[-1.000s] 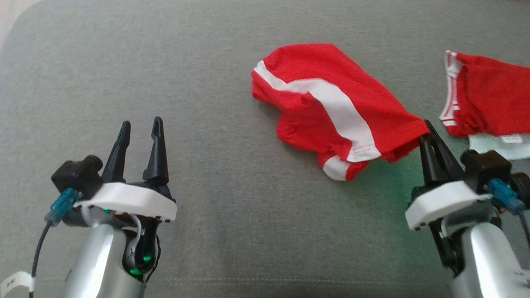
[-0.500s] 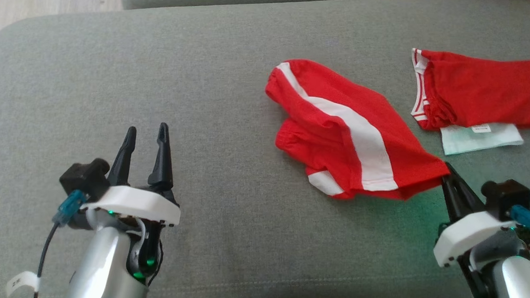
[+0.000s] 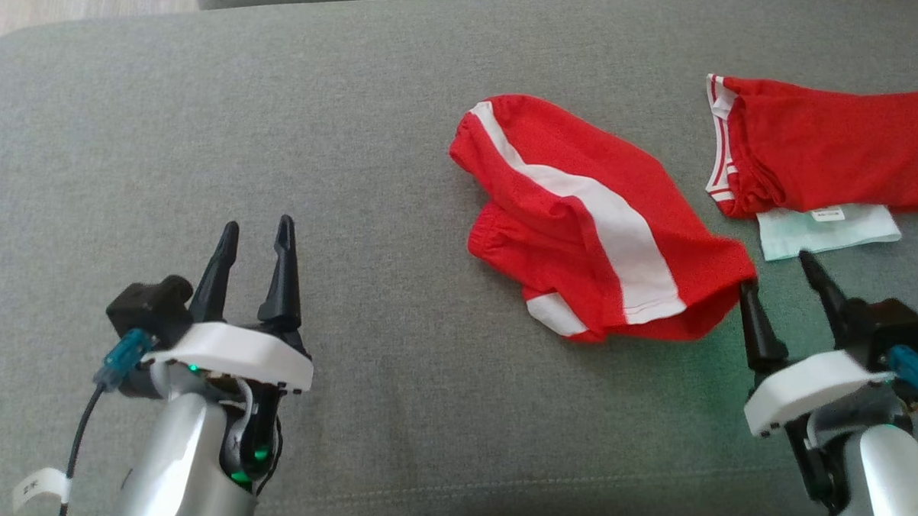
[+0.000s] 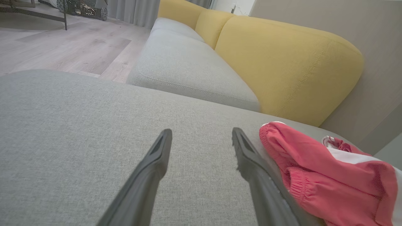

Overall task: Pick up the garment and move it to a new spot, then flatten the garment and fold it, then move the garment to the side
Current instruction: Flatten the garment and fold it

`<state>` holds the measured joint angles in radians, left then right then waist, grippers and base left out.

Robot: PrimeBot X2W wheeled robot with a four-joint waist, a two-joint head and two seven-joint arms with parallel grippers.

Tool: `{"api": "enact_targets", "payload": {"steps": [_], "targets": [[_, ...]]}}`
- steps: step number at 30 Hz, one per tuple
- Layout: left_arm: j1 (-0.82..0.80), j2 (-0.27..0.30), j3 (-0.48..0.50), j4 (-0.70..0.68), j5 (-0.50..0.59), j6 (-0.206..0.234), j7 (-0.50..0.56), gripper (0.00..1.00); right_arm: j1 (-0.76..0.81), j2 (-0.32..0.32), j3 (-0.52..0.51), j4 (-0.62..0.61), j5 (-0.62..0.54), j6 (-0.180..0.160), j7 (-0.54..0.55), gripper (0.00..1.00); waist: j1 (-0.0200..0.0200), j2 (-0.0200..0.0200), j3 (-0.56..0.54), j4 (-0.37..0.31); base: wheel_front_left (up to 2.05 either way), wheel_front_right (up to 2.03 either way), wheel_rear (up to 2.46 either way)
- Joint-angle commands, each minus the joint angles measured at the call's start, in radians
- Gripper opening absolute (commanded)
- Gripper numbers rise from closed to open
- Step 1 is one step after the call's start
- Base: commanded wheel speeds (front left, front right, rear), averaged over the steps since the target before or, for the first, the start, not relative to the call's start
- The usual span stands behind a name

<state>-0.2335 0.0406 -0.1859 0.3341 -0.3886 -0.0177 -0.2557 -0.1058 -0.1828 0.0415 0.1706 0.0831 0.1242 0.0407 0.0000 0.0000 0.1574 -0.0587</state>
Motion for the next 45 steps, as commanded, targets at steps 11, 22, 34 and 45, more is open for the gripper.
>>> {"api": "enact_targets", "payload": {"steps": [11, 22, 34, 45], "targets": [[-0.058, 0.01, 0.056, -0.05, 0.01, -0.002, -0.006, 1.0, -0.025, 0.086, -0.077, -0.112, -0.031, 0.007, -0.058, 1.0, 0.0, 0.0, 0.002, -0.012, 0.0, 0.0, 0.0], [-0.06, 0.01, 0.064, -0.056, 0.014, -0.004, -0.006, 1.0, -0.009, 0.055, -0.107, -0.174, -0.018, 0.007, 0.001, 1.0, 0.0, 0.0, -0.001, -0.03, 0.0, 0.0, 0.0], [-0.055, 0.01, 0.064, -0.071, 0.006, -0.003, -0.006, 1.0, -0.019, 0.079, -0.08, -0.259, 0.018, 0.007, -0.055, 1.0, 0.0, 0.0, -0.019, -0.044, 0.0, 0.0, 0.0], [-0.051, 0.01, 0.059, -0.091, 0.0, 0.0, -0.006, 1.0, 0.04, 0.095, 0.068, -0.217, 0.104, 0.007, -0.065, 1.0, 0.0, 0.0, -0.003, -0.048, 0.0, 0.0, 0.0]]}}
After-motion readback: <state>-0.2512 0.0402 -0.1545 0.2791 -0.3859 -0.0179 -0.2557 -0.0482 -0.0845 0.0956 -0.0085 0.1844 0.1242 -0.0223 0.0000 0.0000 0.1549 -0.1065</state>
